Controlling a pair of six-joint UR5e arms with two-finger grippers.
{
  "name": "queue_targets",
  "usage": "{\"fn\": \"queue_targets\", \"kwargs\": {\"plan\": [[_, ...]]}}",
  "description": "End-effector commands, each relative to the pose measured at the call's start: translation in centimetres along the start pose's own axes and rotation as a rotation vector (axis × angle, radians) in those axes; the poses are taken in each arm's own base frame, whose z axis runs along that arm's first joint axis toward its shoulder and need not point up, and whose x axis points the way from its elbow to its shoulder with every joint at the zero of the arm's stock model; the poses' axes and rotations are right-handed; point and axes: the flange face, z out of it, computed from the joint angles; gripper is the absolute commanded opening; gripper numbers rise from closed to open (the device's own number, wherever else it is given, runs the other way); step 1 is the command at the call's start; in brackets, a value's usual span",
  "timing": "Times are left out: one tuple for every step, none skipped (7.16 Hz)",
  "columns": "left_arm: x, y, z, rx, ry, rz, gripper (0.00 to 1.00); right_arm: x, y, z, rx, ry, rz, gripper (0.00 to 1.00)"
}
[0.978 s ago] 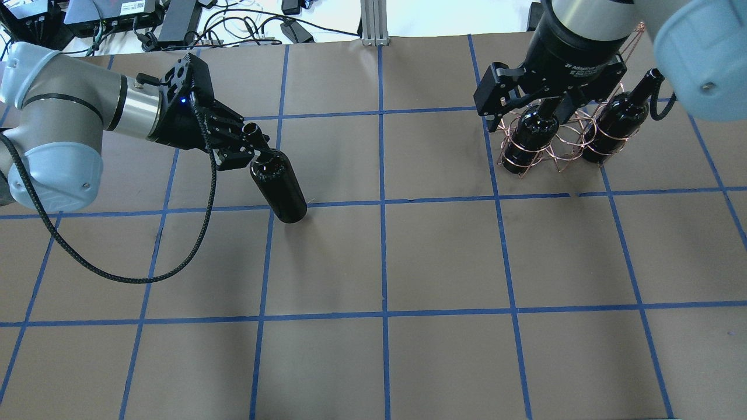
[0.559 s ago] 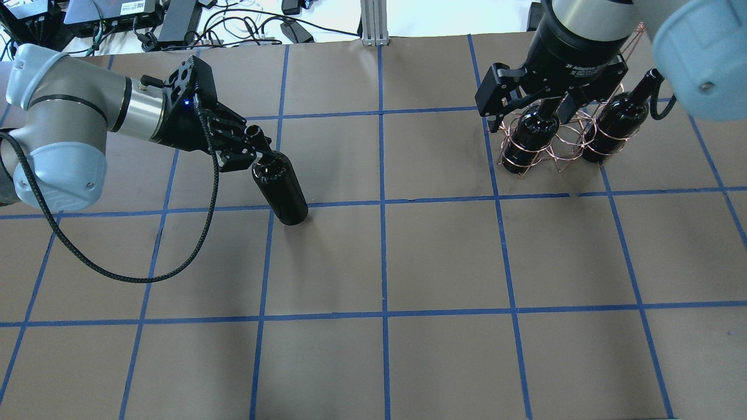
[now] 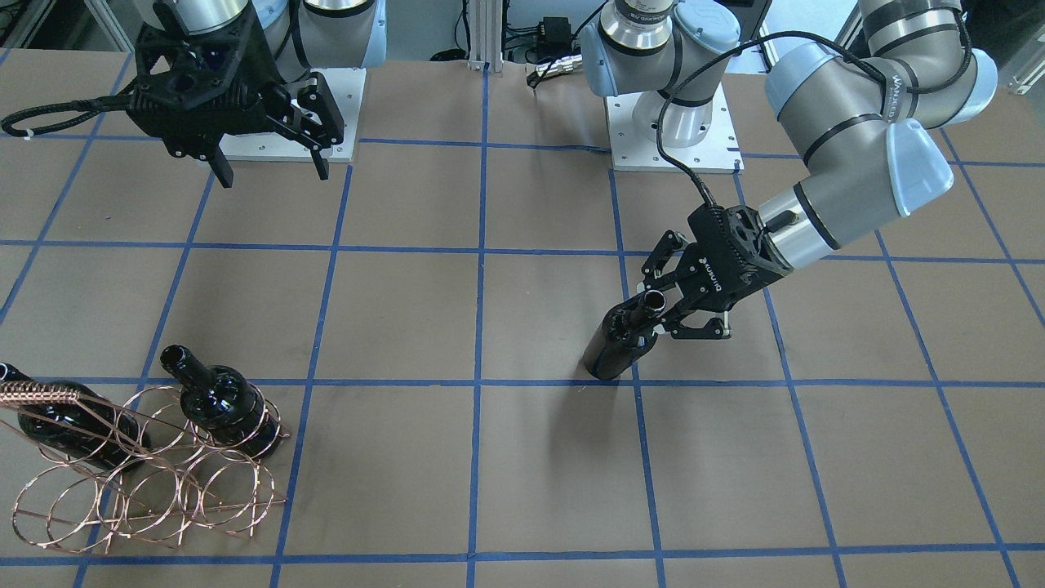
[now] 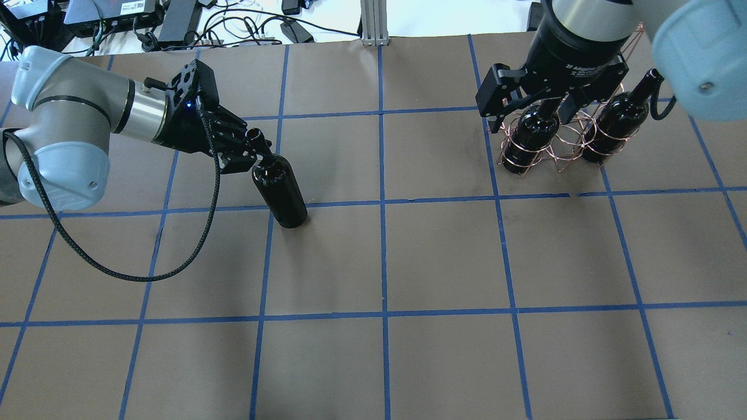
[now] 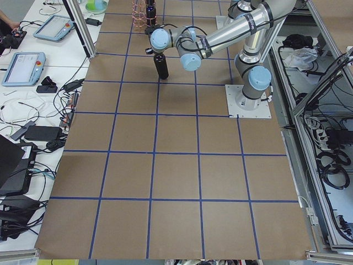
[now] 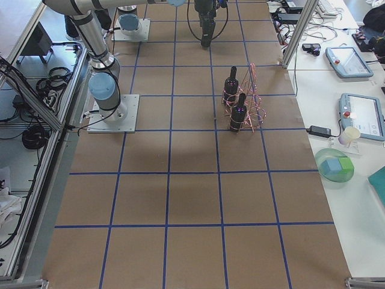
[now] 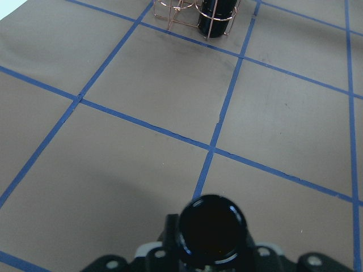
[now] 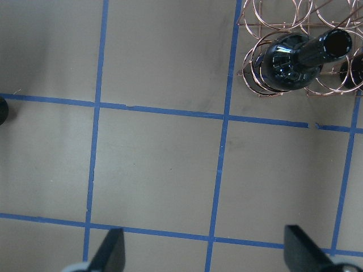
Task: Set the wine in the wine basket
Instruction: 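Lower the dark bottle upright onto the table with the left gripper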
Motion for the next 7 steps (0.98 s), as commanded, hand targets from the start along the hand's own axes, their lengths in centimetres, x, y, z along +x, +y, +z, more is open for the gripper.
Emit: {"fn": "queue_targets", "kwargs": {"plan": [[-0.26, -0.01, 0.02, 0.000, 0.000, -0.002, 0.00, 0.01, 0.20, 0.36, -0.008, 0.000, 0.000, 1.00], [-0.25, -0.02, 0.03, 0.001, 0.002, -0.004, 0.00, 0.01, 0.20, 0.36, -0.008, 0.000, 0.002, 1.00], [-0.27, 0.02, -0.01, 0.004, 0.002, -0.013, 0.00, 0.01, 0.20, 0.36, -0.008, 0.000, 0.000, 1.00], [-0.30, -0.16, -0.09, 0.015, 0.004, -0.014, 0.00, 0.03, 0.20, 0.36, -0.008, 0.002, 0.000, 1.00], [-0.36, -0.32, -0.23, 0.018, 0.003, -0.016, 0.04, 0.03, 0.15, 0.44, -0.010, 0.002, 0.000, 1.00], [-0.47, -0.50, -0.44, 0.026, 0.000, -0.014, 0.18, 0.03, 0.15, 0.44, -0.010, 0.002, 0.000, 1.00], [-0.49, -0.46, -0.49, 0.029, 0.000, -0.018, 0.22, 0.03, 0.15, 0.44, -0.010, 0.002, 0.000, 1.00]]}}
